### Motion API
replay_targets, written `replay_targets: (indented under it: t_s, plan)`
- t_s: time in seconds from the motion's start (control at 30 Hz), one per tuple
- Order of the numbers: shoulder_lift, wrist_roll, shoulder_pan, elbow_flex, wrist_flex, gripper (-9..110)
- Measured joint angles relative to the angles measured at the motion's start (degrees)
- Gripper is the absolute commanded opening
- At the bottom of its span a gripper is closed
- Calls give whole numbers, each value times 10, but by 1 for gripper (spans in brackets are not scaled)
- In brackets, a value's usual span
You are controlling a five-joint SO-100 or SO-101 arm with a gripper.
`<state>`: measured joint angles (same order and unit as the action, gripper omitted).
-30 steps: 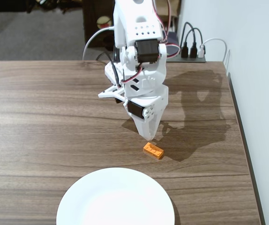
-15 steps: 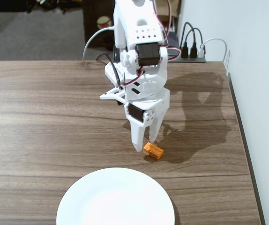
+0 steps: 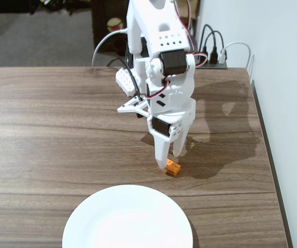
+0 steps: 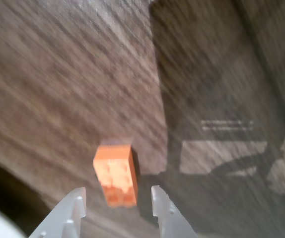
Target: Grasp a lego block and put it on the plate.
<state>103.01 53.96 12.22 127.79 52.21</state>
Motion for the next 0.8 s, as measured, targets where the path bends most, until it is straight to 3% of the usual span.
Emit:
replay_targets:
  t_s: [0.37, 0.8]
  plan:
    - [-19, 4, -16, -4, -22, 16]
    - [-24, 5, -26, -4, -40, 7]
